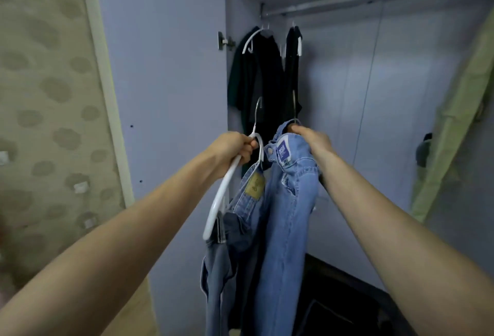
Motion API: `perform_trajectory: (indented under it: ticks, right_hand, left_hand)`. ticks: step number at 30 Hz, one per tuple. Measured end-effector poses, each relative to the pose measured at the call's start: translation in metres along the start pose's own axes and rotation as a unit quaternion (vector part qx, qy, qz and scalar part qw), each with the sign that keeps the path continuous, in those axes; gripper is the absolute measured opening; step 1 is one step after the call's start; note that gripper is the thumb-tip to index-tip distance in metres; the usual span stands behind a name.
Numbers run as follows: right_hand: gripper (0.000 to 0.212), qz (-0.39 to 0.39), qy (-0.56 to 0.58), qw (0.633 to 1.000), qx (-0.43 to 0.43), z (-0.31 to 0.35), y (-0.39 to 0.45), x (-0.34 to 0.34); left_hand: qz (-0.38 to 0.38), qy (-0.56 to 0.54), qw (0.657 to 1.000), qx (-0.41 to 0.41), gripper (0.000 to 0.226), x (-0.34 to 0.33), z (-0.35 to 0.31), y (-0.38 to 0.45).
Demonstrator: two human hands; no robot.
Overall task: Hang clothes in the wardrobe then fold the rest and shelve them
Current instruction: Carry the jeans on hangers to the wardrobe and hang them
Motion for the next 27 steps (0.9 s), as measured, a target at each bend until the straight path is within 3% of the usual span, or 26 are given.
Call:
perform_trajectory:
  ticks: [8, 11, 14, 19, 22, 27]
  right_hand:
    - [0.046, -0.130, -0.043, 0.990, 0.031, 0.084, 0.079, 0.031]
    - [0.040, -0.154, -0.063, 0.985, 0.037, 0.110, 0.108, 0.050]
    - [0.016, -0.155, -0.090, 0.982, 0.065, 0.128, 0.136, 0.068]
    - [0.017, -0.159, -0.114, 0.975, 0.101, 0.141, 0.182, 0.096]
    - [0.019, -0.157, -0.105, 0.971, 0.145, 0.155, 0.218, 0.103]
    - [0.014, -0.172, -0.131, 0.967, 0.136, 0.197, 0.321, 0.105]
  left_hand:
    - [0.146, 0.064, 0.987, 0.005, 0.032, -0.083, -0.075, 0.094]
    - [0.177, 0.096, 0.979, -0.029, 0.031, -0.116, -0.089, 0.132]
    - [0.177, 0.102, 0.976, -0.080, 0.033, -0.140, -0.110, 0.169]
    - [0.157, 0.141, 0.967, -0.142, 0.031, -0.170, -0.128, 0.244]
    - [0.102, 0.244, 0.939, -0.218, 0.015, -0.191, -0.143, 0.297]
    - [0.049, 0.349, 0.873, -0.336, 0.022, -0.242, -0.178, 0.362]
Point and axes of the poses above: each hand's wrist, its own y-axis towards the middle knuckle, its own x-axis out of the back of the hand, z = x × y, the point moved 7 cm from there along y, towards the middle knuckle, and after that the axes turned 8 degrees about -y, right-handed, at the moved point
